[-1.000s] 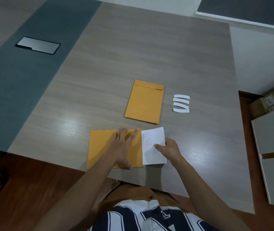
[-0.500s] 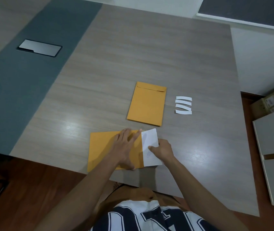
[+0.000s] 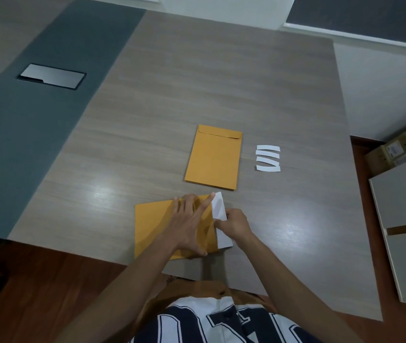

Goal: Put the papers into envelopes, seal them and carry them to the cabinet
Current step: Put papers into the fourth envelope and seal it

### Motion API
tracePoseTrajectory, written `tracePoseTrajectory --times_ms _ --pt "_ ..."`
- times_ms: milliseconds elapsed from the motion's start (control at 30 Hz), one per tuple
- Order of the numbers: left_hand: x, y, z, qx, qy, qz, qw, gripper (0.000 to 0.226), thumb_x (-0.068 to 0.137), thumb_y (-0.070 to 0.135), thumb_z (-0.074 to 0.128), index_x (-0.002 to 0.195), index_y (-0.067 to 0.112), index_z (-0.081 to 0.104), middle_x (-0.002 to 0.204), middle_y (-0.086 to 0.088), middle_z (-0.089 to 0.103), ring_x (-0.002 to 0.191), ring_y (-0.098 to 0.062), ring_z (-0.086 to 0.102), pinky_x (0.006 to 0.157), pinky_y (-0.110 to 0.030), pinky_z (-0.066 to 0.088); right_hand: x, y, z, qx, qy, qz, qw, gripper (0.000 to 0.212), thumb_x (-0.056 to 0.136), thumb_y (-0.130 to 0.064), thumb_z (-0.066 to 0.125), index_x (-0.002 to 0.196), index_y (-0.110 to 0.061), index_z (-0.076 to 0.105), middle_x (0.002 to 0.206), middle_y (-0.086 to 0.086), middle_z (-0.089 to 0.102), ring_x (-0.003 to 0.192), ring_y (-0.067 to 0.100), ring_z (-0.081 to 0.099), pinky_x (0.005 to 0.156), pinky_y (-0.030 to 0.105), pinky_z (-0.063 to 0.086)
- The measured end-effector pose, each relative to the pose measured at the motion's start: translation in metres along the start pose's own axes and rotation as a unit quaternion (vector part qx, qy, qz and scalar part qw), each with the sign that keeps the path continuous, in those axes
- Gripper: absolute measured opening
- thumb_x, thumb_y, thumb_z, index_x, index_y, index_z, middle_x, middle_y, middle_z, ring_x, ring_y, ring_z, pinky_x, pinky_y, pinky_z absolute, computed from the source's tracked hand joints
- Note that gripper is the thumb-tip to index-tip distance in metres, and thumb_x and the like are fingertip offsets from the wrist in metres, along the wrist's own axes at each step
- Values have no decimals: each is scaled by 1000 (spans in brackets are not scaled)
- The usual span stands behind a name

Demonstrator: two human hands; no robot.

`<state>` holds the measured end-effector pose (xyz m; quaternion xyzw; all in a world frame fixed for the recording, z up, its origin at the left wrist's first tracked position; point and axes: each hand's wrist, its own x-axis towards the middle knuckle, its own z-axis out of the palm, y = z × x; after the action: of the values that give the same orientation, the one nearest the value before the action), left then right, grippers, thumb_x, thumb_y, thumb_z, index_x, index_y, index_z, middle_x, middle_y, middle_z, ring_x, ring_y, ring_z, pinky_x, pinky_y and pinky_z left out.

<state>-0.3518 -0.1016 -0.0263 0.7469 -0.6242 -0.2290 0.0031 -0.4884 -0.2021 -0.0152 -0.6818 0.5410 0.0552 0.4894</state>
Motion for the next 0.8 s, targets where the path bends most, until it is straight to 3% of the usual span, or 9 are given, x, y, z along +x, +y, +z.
tracePoseTrajectory --times_ms 133,300,433,600,700,800 --pt "1 7 -4 -22 16 3 1000 153 47 69 82 149 39 -29 154 -15 14 147 -35 10 117 -65 8 -2 1 -12 22 -22 -1 1000 31 83 -31 71 103 -7 70 102 9 70 93 25 66 83 45 57" --pt "-3 6 -7 -37 24 1 999 153 46 70 81 148 40 -29 153 -14 16 146 -33 13 116 -65 10 -1 4 -32 16 -30 7 999 23 89 -26 65 95 -5 72 95 11 71 89 27 68 80 47 59" --pt "-2 15 -10 -39 39 25 998 151 47 71 80 150 39 -26 151 -14 18 144 -33 16 118 -61 13 -4 -5 -30 26 -65 31 997 17 92 -22 62 94 -7 71 90 13 70 82 25 69 78 40 60" --pt "2 23 -10 -43 53 37 997 149 49 66 81 151 39 -24 149 -13 23 142 -31 20 117 -58 18 -3 -5 -26 87 -116 40 989 21 97 -16 54 109 -9 70 84 11 71 72 22 69 72 34 61" --pt "4 23 -5 -33 43 13 998 149 50 70 80 150 39 -26 156 -13 14 148 -33 11 117 -63 11 0 1 -24 100 -111 48 988 19 96 -16 57 107 -9 71 86 13 72 74 24 70 73 37 61" --pt "5 17 1 -15 21 -26 999 152 46 80 76 148 39 -30 163 -17 -8 150 -40 -9 115 -69 -2 1 7 -22 103 -103 60 988 15 95 -14 59 98 -9 72 92 17 72 83 31 72 75 41 61"
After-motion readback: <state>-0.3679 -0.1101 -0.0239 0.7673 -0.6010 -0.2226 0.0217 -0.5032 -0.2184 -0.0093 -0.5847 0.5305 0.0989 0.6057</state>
